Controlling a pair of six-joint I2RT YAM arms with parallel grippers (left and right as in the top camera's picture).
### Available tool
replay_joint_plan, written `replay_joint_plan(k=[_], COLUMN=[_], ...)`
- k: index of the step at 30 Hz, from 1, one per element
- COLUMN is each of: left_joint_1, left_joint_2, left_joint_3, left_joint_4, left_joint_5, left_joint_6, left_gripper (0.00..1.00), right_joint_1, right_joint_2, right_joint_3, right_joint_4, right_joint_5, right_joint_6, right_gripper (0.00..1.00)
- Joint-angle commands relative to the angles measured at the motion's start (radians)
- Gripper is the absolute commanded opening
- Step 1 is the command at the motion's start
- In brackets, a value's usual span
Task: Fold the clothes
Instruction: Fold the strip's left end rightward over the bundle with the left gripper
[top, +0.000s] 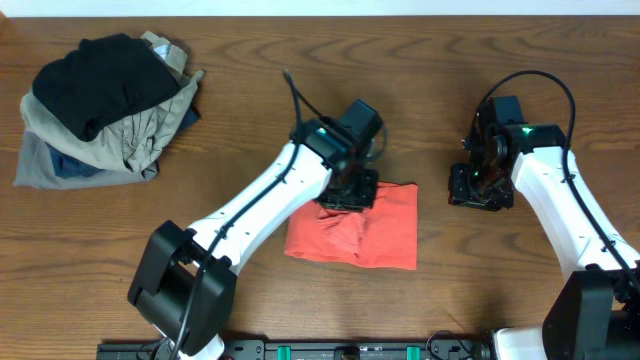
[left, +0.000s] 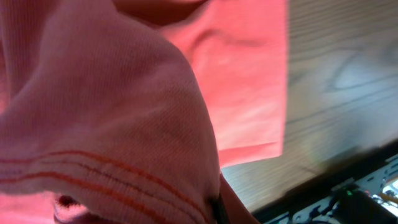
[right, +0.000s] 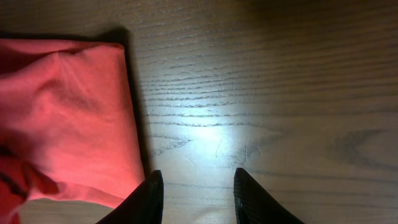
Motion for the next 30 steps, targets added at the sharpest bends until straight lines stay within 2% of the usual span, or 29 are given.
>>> replay_joint_plan(k=[1, 9, 15, 21, 25, 30], left_joint_1=[-0.026, -0.056, -0.039, 0.034, 0.063, 0.051], left_joint_2=[-0.024, -0.02, -0.021, -0.023, -0.031, -0.041], left_joint_3=[0.023, 0.014, 0.016, 0.067, 0.134, 0.154], left_joint_4=[0.013, 0.006, -0.035, -0.141, -0.237, -0.256], left_joint_5=[0.028, 0.028, 0.028, 0.027, -0.023, -0.02], left_joint_6=[-0.027, -0.031, 0.011, 0.055, 0.095, 0.109], left_gripper=[0.13, 0.13, 0.12, 0.11, 0.11, 0.11], right_joint_1=[-0.011, -0.011, -0.011, -0.011, -0.011, -0.011], right_joint_2=[-0.002, -0.002, -0.002, -0.002, -0.002, -0.002], right_joint_3=[0.011, 0.011, 0.011, 0.011, 0.011, 0.011], right_joint_4=[-0.004, -0.011, -0.018, -0.021, -0.021, -0.021], right_joint_5=[0.003, 0.003, 0.003, 0.003, 0.003, 0.003], right_joint_6=[-0.014, -0.014, -0.014, -0.019, -0.018, -0.018], right_gripper=[0.36, 0.36, 0.36, 0.36, 0.36, 0.36])
